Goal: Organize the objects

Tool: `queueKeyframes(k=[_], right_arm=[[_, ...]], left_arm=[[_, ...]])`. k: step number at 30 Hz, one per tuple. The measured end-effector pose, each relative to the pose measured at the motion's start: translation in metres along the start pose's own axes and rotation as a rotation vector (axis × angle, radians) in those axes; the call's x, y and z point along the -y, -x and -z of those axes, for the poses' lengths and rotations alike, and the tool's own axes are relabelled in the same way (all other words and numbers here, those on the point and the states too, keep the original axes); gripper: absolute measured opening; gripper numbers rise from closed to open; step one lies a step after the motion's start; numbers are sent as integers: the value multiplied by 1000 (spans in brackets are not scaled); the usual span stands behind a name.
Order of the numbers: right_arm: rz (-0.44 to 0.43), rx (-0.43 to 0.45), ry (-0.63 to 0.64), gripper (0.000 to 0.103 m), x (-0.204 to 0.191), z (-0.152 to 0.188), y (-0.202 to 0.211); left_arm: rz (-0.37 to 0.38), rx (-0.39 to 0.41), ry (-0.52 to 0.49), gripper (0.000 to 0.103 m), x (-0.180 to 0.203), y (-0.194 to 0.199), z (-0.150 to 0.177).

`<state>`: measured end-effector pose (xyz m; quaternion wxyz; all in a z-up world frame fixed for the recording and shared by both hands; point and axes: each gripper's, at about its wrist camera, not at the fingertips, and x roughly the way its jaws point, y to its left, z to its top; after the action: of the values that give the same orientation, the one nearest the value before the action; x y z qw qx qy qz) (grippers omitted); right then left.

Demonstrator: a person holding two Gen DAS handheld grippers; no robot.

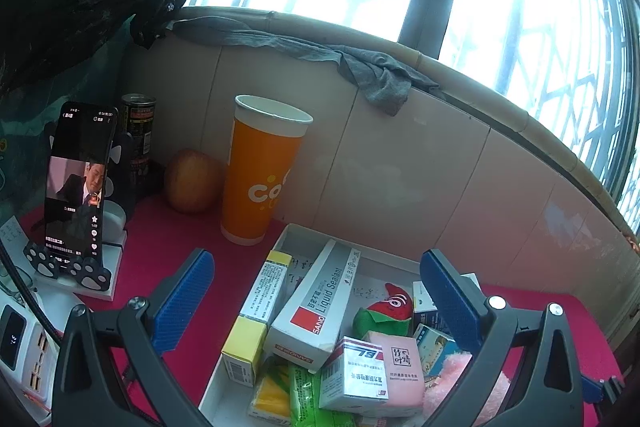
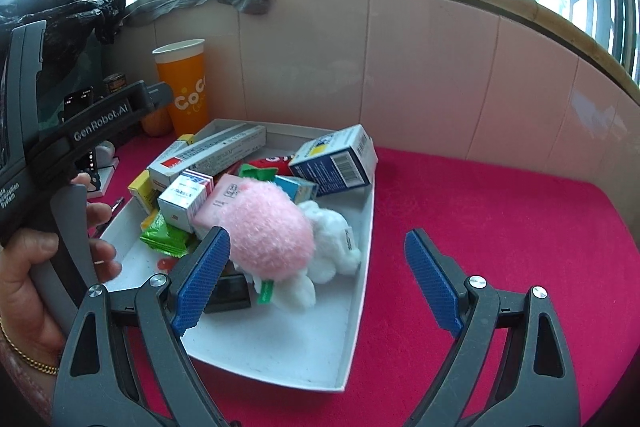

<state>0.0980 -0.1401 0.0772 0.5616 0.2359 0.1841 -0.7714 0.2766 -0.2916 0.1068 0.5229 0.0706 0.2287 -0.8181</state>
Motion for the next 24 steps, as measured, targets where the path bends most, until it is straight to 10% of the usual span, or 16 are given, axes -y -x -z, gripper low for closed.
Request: queueKeyframes(k=[8, 17, 24], right_arm=[[10, 75, -51, 90, 22, 10, 27], [217, 271, 65, 90, 12, 13, 75], [190, 270, -21, 90, 34, 15, 85]], left_arm=[[79, -43, -62, 103, 23, 13, -4], [-98, -50, -276, 103, 63, 51, 12], [-156, -74, -295, 103, 75, 79, 20]])
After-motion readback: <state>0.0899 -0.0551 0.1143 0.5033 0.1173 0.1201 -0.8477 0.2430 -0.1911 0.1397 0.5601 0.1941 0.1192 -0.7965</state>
